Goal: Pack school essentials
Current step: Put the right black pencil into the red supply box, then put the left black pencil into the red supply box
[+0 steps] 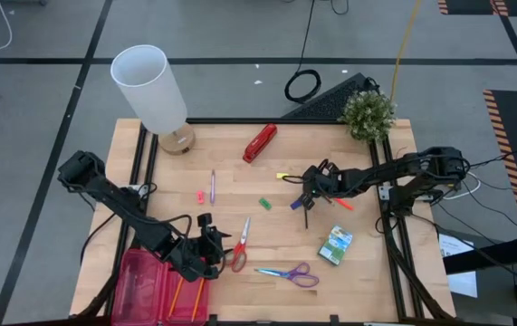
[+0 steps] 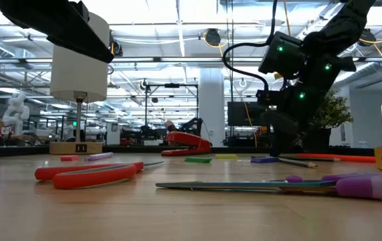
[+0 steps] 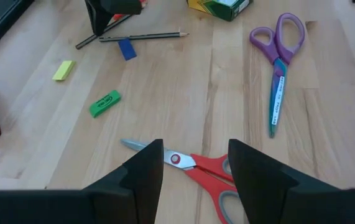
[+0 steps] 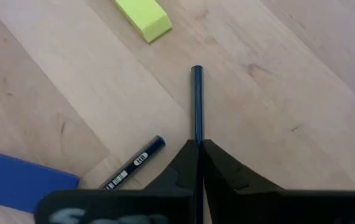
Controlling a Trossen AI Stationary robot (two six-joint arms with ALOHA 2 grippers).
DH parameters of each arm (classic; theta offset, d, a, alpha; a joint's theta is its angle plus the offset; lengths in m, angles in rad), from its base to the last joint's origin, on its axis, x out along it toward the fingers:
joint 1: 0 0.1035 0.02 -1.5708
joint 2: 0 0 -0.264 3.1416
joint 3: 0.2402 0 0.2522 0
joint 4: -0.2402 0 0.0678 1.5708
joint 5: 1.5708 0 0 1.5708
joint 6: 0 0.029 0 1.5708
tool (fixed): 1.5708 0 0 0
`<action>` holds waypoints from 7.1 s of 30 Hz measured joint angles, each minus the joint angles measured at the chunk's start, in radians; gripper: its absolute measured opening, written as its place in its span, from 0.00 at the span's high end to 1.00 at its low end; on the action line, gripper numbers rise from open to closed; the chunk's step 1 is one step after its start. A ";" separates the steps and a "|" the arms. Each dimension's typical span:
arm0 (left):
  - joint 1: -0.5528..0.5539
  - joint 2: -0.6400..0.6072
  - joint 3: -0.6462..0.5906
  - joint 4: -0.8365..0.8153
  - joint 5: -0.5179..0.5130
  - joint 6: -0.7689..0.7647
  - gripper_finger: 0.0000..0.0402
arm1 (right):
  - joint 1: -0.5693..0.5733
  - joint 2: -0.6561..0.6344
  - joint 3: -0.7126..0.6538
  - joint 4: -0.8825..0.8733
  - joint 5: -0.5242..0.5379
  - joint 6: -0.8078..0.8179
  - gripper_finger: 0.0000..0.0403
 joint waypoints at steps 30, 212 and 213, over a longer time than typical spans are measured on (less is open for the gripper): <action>0.081 0.000 0.001 0.059 -0.014 0.003 0.54 | 0.120 -0.185 0.002 0.181 -0.274 -0.113 1.00; -0.101 -0.325 0.001 0.031 0.161 -0.329 0.90 | 0.419 -0.368 0.036 0.337 -0.056 -0.597 0.49; -0.117 -0.326 0.001 -0.008 0.163 -0.385 0.90 | 0.419 -0.368 0.036 0.336 -0.058 -0.598 0.49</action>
